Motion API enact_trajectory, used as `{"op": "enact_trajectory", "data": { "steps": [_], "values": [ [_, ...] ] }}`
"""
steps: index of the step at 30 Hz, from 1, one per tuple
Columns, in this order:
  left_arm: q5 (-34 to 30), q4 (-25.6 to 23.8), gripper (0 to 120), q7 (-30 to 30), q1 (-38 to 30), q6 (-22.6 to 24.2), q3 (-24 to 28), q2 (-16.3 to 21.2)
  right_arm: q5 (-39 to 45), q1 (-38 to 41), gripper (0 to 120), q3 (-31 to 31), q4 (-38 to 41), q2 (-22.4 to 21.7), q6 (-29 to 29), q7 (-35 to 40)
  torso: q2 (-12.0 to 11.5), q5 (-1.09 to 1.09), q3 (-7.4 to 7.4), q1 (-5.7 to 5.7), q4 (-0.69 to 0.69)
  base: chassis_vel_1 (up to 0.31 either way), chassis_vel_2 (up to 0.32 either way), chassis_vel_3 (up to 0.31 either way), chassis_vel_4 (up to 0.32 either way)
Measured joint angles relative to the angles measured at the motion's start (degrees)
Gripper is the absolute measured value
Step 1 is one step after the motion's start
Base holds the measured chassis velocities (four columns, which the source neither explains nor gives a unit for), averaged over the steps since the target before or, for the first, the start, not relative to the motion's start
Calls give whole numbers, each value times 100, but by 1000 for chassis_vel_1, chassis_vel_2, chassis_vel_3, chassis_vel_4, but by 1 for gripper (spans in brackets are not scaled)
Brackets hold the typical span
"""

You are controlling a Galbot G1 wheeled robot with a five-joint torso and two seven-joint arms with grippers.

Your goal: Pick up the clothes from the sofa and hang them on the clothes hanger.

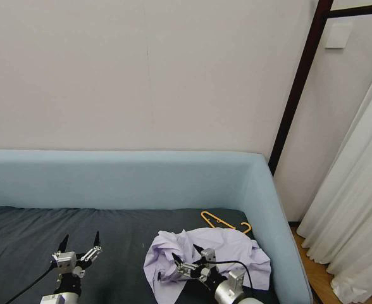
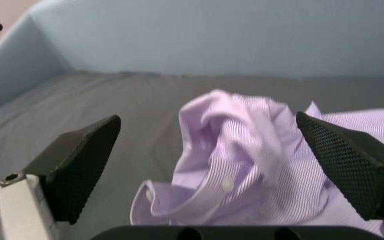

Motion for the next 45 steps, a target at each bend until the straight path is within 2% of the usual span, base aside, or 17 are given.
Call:
{"op": "enact_trajectory", "data": {
  "steps": [3, 8, 9, 11, 12, 17, 18, 20, 22, 23, 24, 27, 28, 33, 38, 42, 45],
  "values": [
    [76, 180, 100, 55, -69, -58, 10, 126, 28, 39, 100, -122, -22, 61, -152, 270, 0, -1, 0, 0, 0, 0, 0, 0, 0],
    [219, 348, 100, 183, -117, -155, 92, 366, 201, 150, 100, -382, -3, 187, -751, 1064, 0, 1, 0, 0, 0, 0, 0, 0, 0],
    [254, 389, 100, 322, -110, -276, 153, 424, 209, 167, 100, -397, -2, 206, -782, 1176, 0, 2, 0, 0, 0, 0, 0, 0, 0],
    [307, 592, 100, 1016, -141, -816, 300, 621, 222, 204, 100, -344, 64, 216, -780, 1286, 0, 0, 0, 0, 1, 0, 0, 0, 0],
    [307, 592, 100, 1016, -141, -816, 300, 621, 222, 204, 100, -344, 64, 216, -780, 1286, 0, 0, 0, 0, 1, 0, 0, 0, 0],
    [248, 1396, 100, 2994, -634, -1726, 684, 1206, 295, 255, 100, 339, 400, 132, -299, 826, 0, 1, 1, 1, 0, 0, 0, 0, 0],
    [248, 1396, 100, 2994, -634, -1726, 684, 1206, 295, 255, 100, 339, 400, 132, -299, 826, 0, 1, 1, 1, 0, 0, 0, 0, 0],
    [174, 1722, 100, 3741, -899, -1965, 837, 1392, 362, 258, 100, 622, 543, 114, -187, 675, 0, 2, 0, 1, -1, 0, 0, 0, 0],
    [183, 2212, 100, 4850, -1434, -2284, 1032, 1581, 488, 245, 100, 1054, 747, 91, -164, 594, 0, 1, 1, 1, 2, 0, 0, 0, 0],
    [219, 2454, 100, 5401, -1753, -2410, 1117, 1639, 536, 227, 100, 1253, 825, 83, -172, 578, 0, 2, 0, 1, -2, 0, 0, 0, 0],
    [219, 2454, 100, 5401, -1753, -2410, 1117, 1639, 536, 227, 100, 1253, 825, 83, -172, 578, 0, 2, 0, 1, -2, 0, 0, 0, 0],
    [391, 2998, 100, 6522, -2578, -2507, 1423, 1679, 606, 136, 100, 1689, 961, 90, -217, 558, 0, 1, 1, 1, -4, 0, 0, 0, 0],
    [391, 2998, 100, 6522, -2578, -2507, 1423, 1679, 606, 136, 100, 1689, 961, 90, -217, 558, 0, 1, 1, 1, -4, 0, 0, 0, 0],
    [651, 3648, 100, 7715, -3366, -2395, 1903, 1482, 599, -88, 100, 2003, 1117, 103, -242, 544, 0, 3, 1, 1, -1, 0, 0, 0, 0],
    [1054, 3992, 100, 8265, -3698, -2299, 2060, 1184, 570, -222, 100, 2061, 1194, 52, -242, 552, -1, 1, 1, 1, 0, 0, 0, 0, 0],
    [1196, 4165, 100, 8333, -3837, -2277, 2102, 1040, 562, -254, 100, 2065, 1211, 27, -236, 556, -1, 4, 1, 1, -1, 0, 0, 0, 0],
    [1288, 4305, 94, 8342, -3948, -2180, 2149, 893, 555, -272, 100, 2064, 1223, 10, -222, 563, -1, 2, 1, 1, -1, 0, 0, 0, 0]
  ]
}}
